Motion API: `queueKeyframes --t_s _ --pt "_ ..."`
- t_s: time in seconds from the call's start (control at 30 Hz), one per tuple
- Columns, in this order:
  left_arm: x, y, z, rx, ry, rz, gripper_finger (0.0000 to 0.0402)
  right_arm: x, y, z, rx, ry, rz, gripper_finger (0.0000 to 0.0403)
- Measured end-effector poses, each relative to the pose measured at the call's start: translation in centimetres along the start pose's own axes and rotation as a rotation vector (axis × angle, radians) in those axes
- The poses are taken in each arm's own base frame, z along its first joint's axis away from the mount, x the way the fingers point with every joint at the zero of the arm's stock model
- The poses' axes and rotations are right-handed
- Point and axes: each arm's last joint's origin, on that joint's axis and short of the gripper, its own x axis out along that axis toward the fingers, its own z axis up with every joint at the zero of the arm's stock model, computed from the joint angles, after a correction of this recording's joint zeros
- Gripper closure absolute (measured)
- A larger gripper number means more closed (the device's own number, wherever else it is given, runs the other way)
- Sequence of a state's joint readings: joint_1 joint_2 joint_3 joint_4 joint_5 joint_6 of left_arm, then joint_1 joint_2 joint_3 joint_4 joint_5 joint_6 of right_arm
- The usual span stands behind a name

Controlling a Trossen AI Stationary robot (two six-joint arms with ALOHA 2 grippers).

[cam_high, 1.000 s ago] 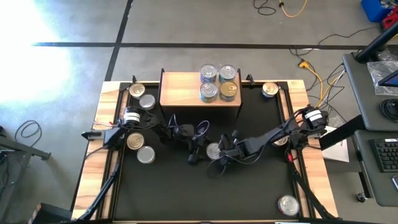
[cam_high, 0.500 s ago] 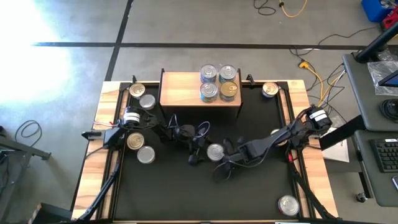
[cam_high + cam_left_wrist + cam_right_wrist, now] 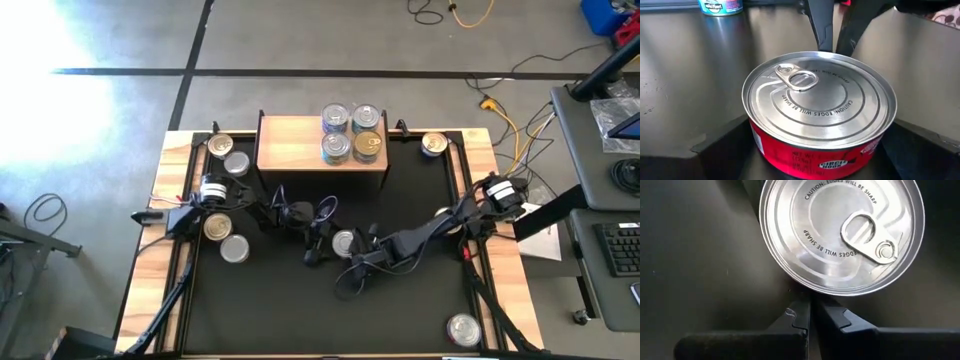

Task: Stack canned seafood by type on shelf
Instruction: Put the top red tuna can on the shelf

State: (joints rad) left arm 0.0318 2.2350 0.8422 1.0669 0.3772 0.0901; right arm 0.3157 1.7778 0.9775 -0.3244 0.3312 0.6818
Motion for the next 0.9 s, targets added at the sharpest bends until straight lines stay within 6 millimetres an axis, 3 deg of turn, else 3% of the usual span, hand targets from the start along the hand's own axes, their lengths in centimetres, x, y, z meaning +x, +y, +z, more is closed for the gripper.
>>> queueKeyframes --t_s 0.27,0.47,0.67,0.9 --pt "0.5 -0.2 0.8 -0.057 -0.044 0.003 0.0003 -0.4 0.2 -0.1 0.004 -0.032 -0.01 0.039" --pt "-0.3 -0.9 0.3 -0.12 -0.077 0.056 0.0035 -1.7 1.2 -0.9 0.025 -0.054 -0.004 0.039" --pt "-2.8 -2.5 -1.1 -0.147 -0.115 0.145 0.0041 -4.5 2.9 -0.8 0.042 -0.139 0.042 0.039" --pt "-6.6 -4.2 -1.9 -0.234 -0.111 0.224 0.0041 -7.4 4.9 1.6 -0.052 -0.219 0.11 0.039"
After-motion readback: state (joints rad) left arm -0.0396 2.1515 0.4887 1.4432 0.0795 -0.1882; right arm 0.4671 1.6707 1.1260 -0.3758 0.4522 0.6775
